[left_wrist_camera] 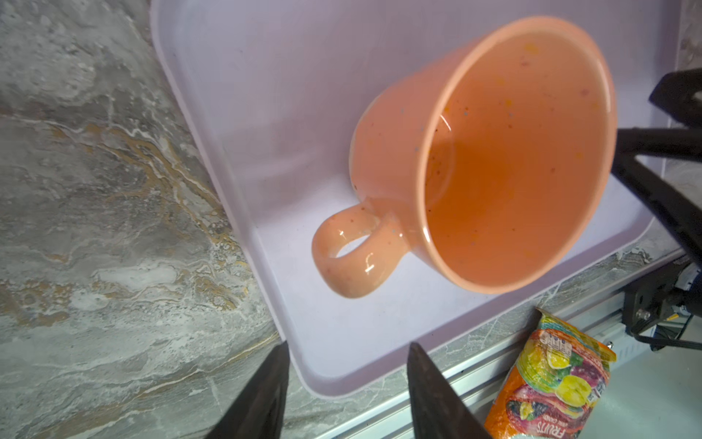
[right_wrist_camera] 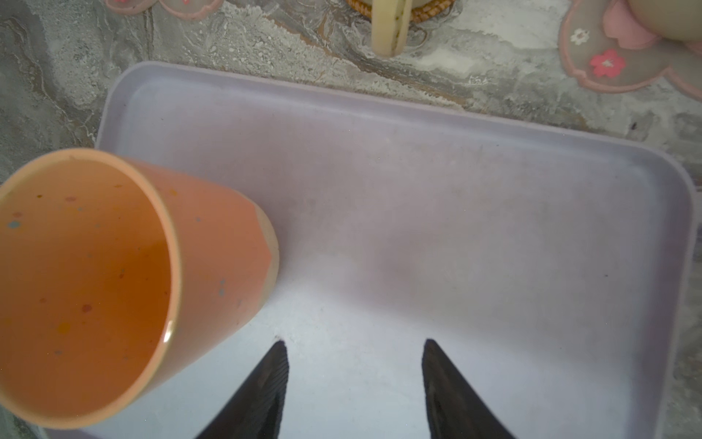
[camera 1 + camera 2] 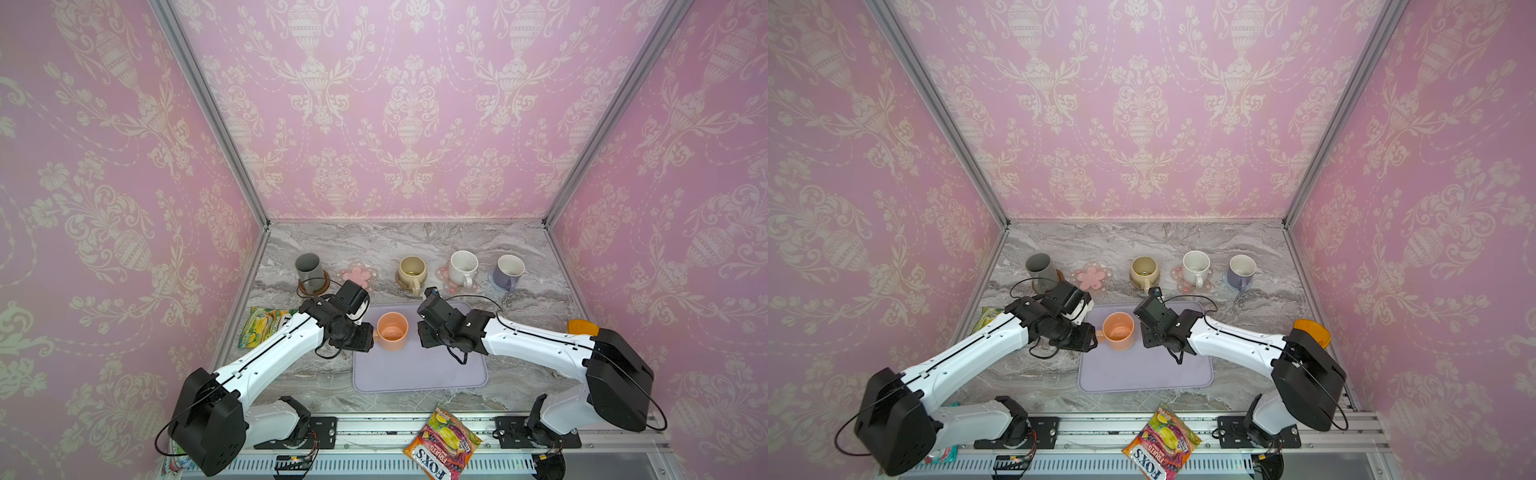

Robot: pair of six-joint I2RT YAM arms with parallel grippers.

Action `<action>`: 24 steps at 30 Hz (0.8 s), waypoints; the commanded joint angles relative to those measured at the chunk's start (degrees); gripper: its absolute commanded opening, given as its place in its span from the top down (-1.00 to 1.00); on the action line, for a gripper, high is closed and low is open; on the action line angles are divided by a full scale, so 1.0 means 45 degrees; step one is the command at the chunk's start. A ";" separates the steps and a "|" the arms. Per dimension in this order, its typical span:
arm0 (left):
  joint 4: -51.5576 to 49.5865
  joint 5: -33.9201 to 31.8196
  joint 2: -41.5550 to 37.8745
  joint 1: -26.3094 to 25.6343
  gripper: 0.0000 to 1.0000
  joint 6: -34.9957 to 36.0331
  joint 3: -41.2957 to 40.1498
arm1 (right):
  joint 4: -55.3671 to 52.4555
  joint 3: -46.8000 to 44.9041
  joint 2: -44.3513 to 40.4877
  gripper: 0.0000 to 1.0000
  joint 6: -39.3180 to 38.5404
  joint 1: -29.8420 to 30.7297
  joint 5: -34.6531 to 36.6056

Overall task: Place cups on coasters
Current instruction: Rotate the cup on the tray, then pick up the cup from the tray.

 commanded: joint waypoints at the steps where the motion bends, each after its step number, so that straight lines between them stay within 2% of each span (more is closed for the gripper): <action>1: -0.0319 -0.0131 0.0551 -0.0255 -0.06 0.0670 0.0450 | -0.0347 -0.0572 -0.0900 -0.17 0.0372 -0.0177 0.0451; 7: -0.0700 -0.2072 0.1521 -0.0494 -0.07 0.1868 0.1263 | -0.0504 -0.1265 -0.2013 -0.18 0.0459 -0.0562 0.0604; 10: -0.0910 -0.2585 0.1910 -0.0527 -0.08 0.2552 0.1619 | -0.0520 -0.1507 -0.2394 -0.19 0.0476 -0.0681 0.0633; 15: -0.0698 -0.2214 0.2283 -0.0602 -0.09 0.3282 0.1854 | -0.0515 -0.1822 -0.2781 -0.20 0.0529 -0.0787 0.0633; 24: 0.0034 -0.1224 0.2785 -0.1265 -0.08 0.3199 0.1827 | -0.0547 -0.2116 -0.3125 -0.21 0.0609 -0.0904 0.0699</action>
